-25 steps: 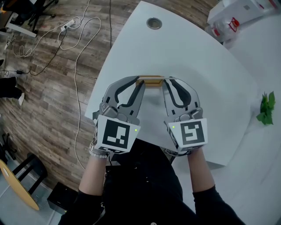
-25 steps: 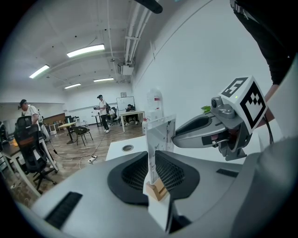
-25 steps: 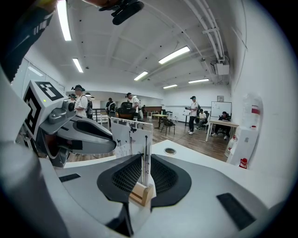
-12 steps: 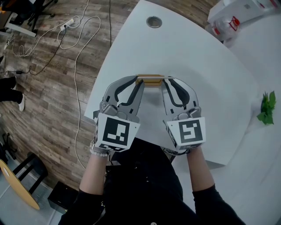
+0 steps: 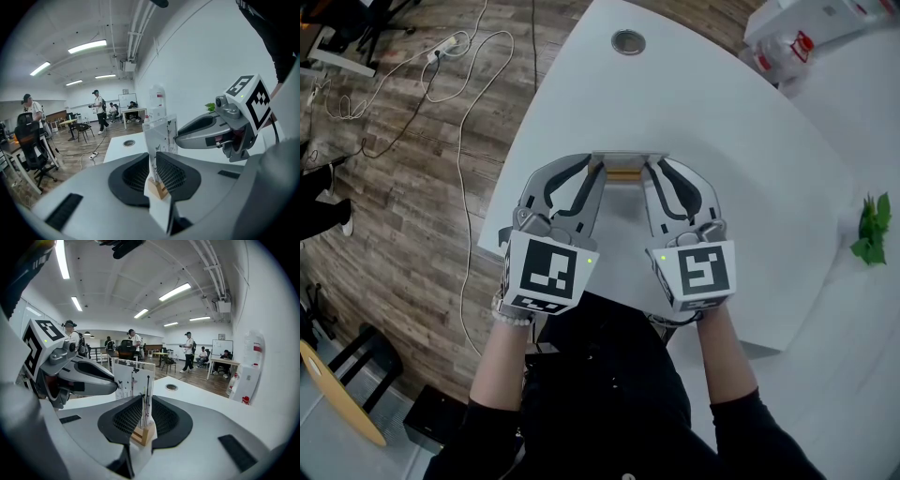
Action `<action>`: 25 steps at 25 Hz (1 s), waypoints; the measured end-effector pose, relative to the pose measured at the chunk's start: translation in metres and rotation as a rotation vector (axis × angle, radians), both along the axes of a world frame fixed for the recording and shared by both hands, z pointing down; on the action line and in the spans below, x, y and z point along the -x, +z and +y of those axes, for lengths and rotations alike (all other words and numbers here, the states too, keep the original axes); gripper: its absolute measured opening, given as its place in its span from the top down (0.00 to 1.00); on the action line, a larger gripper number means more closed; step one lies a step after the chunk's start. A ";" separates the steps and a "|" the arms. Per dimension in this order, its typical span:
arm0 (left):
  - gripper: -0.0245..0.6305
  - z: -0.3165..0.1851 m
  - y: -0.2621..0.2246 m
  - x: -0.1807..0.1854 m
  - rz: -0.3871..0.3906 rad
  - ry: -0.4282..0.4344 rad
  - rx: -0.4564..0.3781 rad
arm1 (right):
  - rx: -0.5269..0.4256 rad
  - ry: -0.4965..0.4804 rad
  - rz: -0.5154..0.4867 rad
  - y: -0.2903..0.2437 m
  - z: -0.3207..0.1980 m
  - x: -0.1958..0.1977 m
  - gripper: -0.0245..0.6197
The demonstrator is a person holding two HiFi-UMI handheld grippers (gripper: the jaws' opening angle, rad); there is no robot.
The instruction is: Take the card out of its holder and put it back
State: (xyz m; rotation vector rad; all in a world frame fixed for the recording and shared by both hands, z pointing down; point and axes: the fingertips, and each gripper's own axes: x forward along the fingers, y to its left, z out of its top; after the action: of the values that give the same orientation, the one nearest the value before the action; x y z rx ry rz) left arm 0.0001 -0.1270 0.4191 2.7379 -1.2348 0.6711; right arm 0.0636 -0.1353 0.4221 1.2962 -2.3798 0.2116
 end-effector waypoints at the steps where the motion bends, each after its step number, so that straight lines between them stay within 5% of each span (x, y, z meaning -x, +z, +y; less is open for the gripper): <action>1: 0.88 -0.002 -0.001 0.000 -0.001 0.005 -0.004 | 0.005 0.004 -0.001 0.002 0.000 0.000 0.82; 25: 0.88 -0.001 0.041 0.002 -0.006 -0.028 0.083 | 0.061 0.016 0.028 0.033 -0.001 -0.002 0.82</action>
State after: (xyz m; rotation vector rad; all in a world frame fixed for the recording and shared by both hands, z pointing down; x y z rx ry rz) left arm -0.0014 -0.1276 0.4601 2.6491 -1.2158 0.7110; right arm 0.0651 -0.1359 0.4549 1.2823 -2.3224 0.2669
